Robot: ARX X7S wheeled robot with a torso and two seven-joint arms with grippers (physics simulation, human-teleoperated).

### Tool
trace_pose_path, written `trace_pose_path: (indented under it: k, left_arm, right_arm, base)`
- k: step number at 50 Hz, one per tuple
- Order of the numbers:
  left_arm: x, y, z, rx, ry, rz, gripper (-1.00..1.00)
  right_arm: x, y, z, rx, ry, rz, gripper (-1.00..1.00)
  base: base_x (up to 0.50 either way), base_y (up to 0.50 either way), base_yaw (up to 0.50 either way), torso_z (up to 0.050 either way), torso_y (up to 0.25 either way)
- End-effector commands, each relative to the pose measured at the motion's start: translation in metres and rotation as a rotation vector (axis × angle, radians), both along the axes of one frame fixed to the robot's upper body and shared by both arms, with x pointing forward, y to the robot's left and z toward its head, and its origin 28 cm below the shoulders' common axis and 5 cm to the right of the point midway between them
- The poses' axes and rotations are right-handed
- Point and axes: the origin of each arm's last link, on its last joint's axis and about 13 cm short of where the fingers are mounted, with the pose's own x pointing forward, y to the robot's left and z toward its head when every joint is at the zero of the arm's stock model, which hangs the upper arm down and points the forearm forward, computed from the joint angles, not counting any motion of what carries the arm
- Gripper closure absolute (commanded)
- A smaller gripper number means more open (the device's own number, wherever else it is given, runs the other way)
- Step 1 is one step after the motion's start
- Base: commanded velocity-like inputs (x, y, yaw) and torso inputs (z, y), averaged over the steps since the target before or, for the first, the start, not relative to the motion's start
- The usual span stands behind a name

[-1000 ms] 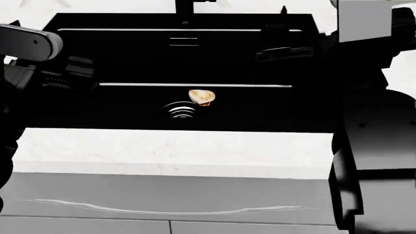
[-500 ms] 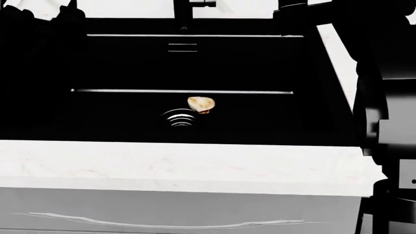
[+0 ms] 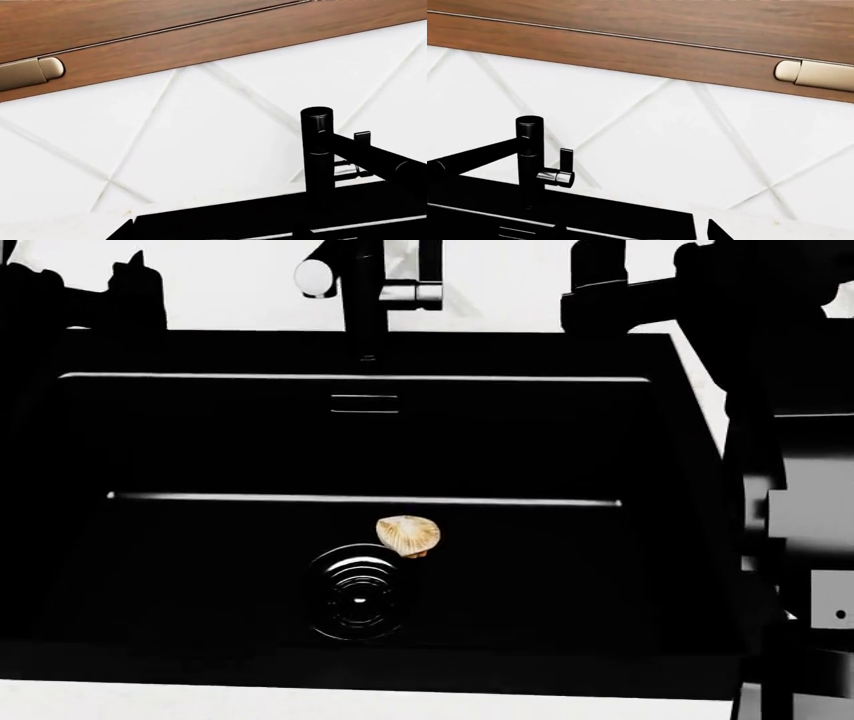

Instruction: Turn on the sink faucet.

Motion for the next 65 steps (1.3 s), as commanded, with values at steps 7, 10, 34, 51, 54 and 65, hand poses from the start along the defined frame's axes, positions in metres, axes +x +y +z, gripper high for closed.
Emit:
trace_pose_path:
  k: [7,10,34,51,54,65]
  left_arm:
    - [0.005,0.004,-0.008,0.003,0.029,0.008,-1.00]
    - [0.005,0.005,-0.011,0.002,0.032,0.007,-1.00]
    - [-0.001,0.009,-0.043,-0.011,0.077,0.012,-1.00]
    - [-0.002,0.004,-0.064,-0.028,0.062,-0.006,-1.00]
    - [-0.002,0.006,-0.067,-0.033,0.073,-0.006,-1.00]
    - [0.003,0.007,-0.068,-0.049,0.076,0.007,-1.00]
  right_arm:
    - [0.003,0.003,-0.009,0.005,0.018,0.012,-1.00]
    - [0.003,0.002,-0.011,0.013,0.023,0.010,-1.00]
    - [-0.001,0.014,-0.039,0.047,0.080,0.043,-1.00]
    - [0.024,0.056,-0.081,0.090,0.132,0.151,-1.00]
    - [0.029,0.060,-0.085,0.093,0.146,0.160,-1.00]
    - [0.044,0.066,-0.096,0.081,0.210,0.168,-1.00]
  base:
    - [0.50,0.04,0.00,0.000,0.002]
    - [0.50,0.04,0.00,0.000,0.000]
    - [0.48,0.04,0.00,0.000,0.001]
    - [0.03,0.01,0.00,0.000,0.001]
    - [0.00,0.00,0.00,0.000,0.000]
    - [0.00,0.00,0.00,0.000,0.000]
